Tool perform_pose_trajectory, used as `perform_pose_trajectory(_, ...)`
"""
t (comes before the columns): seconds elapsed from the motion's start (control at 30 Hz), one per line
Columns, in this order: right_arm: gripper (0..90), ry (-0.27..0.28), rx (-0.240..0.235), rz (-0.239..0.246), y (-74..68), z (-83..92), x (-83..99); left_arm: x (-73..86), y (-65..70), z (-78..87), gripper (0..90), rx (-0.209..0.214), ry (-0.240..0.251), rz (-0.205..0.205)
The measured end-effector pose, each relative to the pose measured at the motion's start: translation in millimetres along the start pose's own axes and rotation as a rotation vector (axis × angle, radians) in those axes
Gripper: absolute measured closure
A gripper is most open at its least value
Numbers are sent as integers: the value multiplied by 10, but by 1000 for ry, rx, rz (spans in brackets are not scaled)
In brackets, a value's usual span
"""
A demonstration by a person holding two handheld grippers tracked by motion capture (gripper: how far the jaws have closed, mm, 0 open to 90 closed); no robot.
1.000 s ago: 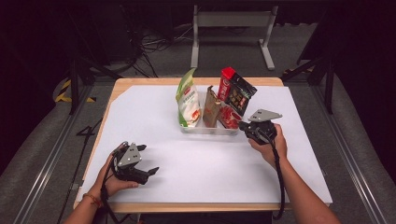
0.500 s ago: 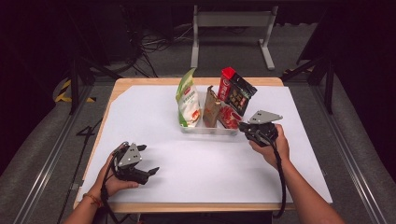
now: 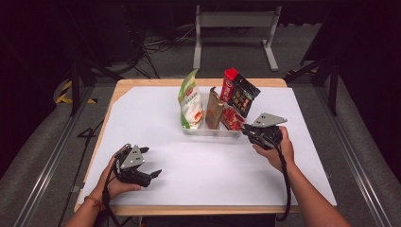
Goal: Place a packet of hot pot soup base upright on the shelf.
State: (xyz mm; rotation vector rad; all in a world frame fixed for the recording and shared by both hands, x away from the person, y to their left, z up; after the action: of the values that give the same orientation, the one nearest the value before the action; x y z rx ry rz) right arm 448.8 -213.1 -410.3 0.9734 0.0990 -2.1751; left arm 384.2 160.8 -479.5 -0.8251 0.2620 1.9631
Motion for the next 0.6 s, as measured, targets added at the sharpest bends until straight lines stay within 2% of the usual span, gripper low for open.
perform_pose_trajectory(0.17,741,6,-9,-3,2,21,22,-4,6,-6,101,4,0,5)
perform_pose_trajectory(0.33,704,18,-16,15,-13,48,41,-6,4,-10,101,3,0,3)
perform_pose_trajectory(0.6,628,9,-12,9,8,78,110,-2,1,-1,103,-1,0,5)
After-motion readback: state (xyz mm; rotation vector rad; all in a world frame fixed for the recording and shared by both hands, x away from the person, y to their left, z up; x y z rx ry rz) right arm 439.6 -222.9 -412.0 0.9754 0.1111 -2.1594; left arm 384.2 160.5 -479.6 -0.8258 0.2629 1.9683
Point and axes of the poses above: each handheld gripper's, and its own axes: z roughly backward along the jaws, x roughly out of its underside, y roughly to its right, the point moved 6 cm from there along -z, roughly forward along the jaws, and after that the axes turned 11 degrees about -y, right-handed, at the moved point
